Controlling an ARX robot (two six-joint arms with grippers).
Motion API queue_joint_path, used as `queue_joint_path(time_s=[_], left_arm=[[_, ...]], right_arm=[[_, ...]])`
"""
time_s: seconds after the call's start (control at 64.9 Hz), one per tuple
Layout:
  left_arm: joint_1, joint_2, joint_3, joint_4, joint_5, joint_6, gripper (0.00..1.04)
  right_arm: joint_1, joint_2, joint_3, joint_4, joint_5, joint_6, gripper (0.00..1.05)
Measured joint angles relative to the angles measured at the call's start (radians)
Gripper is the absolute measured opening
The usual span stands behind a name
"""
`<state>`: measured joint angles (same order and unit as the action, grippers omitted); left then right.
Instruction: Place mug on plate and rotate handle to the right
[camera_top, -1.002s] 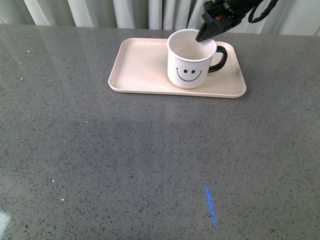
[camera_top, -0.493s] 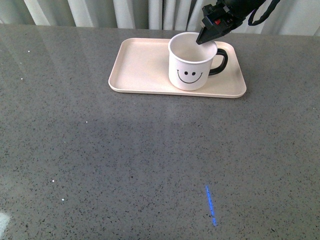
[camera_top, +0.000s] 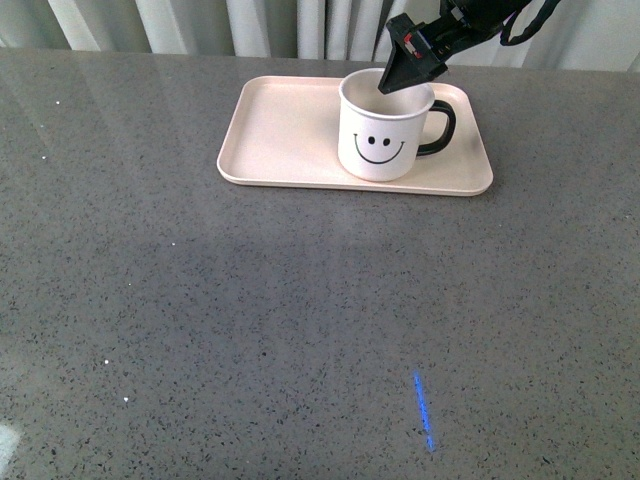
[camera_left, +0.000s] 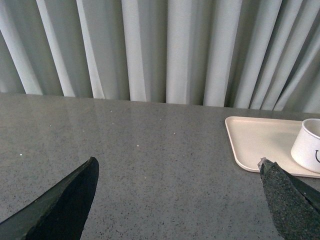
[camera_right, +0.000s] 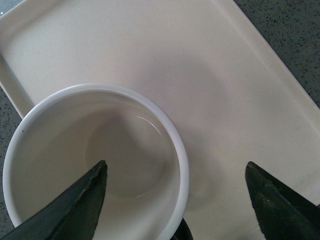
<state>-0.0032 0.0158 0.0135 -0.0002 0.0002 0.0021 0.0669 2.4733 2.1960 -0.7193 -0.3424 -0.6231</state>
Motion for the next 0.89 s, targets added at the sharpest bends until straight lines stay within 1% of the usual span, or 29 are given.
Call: queue_joint_path(time_s=[0.046, 0.108, 0.2, 0.247, 0.293, 0.37, 0.539, 0.555, 0.57, 0.586, 0.601, 0.617, 0.632, 0.647, 0.663, 0.678, 0.709, 0.724, 0.786, 0.817, 0.894], left_arm=[[0.0, 0.0, 0.0, 0.0, 0.0, 0.0, 0.96], [0.0, 0.0, 0.0, 0.0, 0.0, 0.0, 0.96], [0.0, 0.0, 0.0, 0.0, 0.0, 0.0, 0.96], [0.0, 0.0, 0.0, 0.0, 0.0, 0.0, 0.96], [0.0, 0.0, 0.0, 0.0, 0.0, 0.0, 0.96], [0.0, 0.0, 0.0, 0.0, 0.0, 0.0, 0.95], [0.0, 0.0, 0.0, 0.0, 0.0, 0.0, 0.96], [0.0, 0.0, 0.0, 0.0, 0.0, 0.0, 0.96], [0.0, 0.0, 0.0, 0.0, 0.0, 0.0, 0.95], [0.0, 0.0, 0.0, 0.0, 0.0, 0.0, 0.96], [0.0, 0.0, 0.0, 0.0, 0.0, 0.0, 0.96], [0.0, 0.0, 0.0, 0.0, 0.0, 0.0, 0.96], [0.0, 0.0, 0.0, 0.0, 0.0, 0.0, 0.96], [0.0, 0.0, 0.0, 0.0, 0.0, 0.0, 0.96], [0.0, 0.0, 0.0, 0.0, 0.0, 0.0, 0.96], [0.0, 0.0, 0.0, 0.0, 0.0, 0.0, 0.96], [0.0, 0.0, 0.0, 0.0, 0.0, 0.0, 0.96], [0.0, 0.0, 0.0, 0.0, 0.0, 0.0, 0.95], [0.0, 0.0, 0.0, 0.0, 0.0, 0.0, 0.95], [0.0, 0.0, 0.0, 0.0, 0.0, 0.0, 0.96], [0.0, 0.0, 0.0, 0.0, 0.0, 0.0, 0.96]], right_arm=[[-0.004, -0.005, 0.0, 0.009, -0.012, 0.0, 0.97], [-0.012, -0.017, -0.002, 0.026, -0.037, 0.0, 0.95], [-0.03, -0.077, -0.044, 0.09, -0.071, 0.01, 0.96], [-0.036, -0.106, -0.069, 0.122, -0.071, 0.021, 0.96], [-0.046, -0.157, -0.116, 0.169, -0.096, 0.037, 0.96], [-0.056, -0.227, -0.201, 0.243, -0.104, 0.039, 0.96], [-0.061, -0.274, -0.245, 0.261, -0.114, 0.039, 0.96], [-0.06, -0.274, -0.254, 0.275, -0.098, 0.054, 0.95], [-0.058, -0.277, -0.27, 0.307, -0.076, 0.071, 0.94], [-0.053, -0.294, -0.325, 0.405, -0.007, 0.1, 0.91], [-0.05, -0.303, -0.356, 0.465, 0.033, 0.122, 0.89], [-0.045, -0.321, -0.419, 0.578, 0.118, 0.169, 0.86], [-0.043, -0.332, -0.453, 0.634, 0.154, 0.193, 0.84], [-0.041, -0.353, -0.523, 0.746, 0.214, 0.259, 0.81], [-0.04, -0.365, -0.56, 0.802, 0.227, 0.272, 0.79], [-0.038, -0.39, -0.633, 0.912, 0.283, 0.334, 0.76], [-0.036, -0.415, -0.705, 1.022, 0.322, 0.38, 0.72], [-0.036, -0.441, -0.772, 1.12, 0.346, 0.421, 0.69], [-0.036, -0.524, -0.952, 1.348, 0.364, 0.505, 0.58], [-0.039, -0.567, -1.031, 1.433, 0.364, 0.532, 0.53], [-0.056, -0.658, -1.183, 1.564, 0.343, 0.57, 0.41]])
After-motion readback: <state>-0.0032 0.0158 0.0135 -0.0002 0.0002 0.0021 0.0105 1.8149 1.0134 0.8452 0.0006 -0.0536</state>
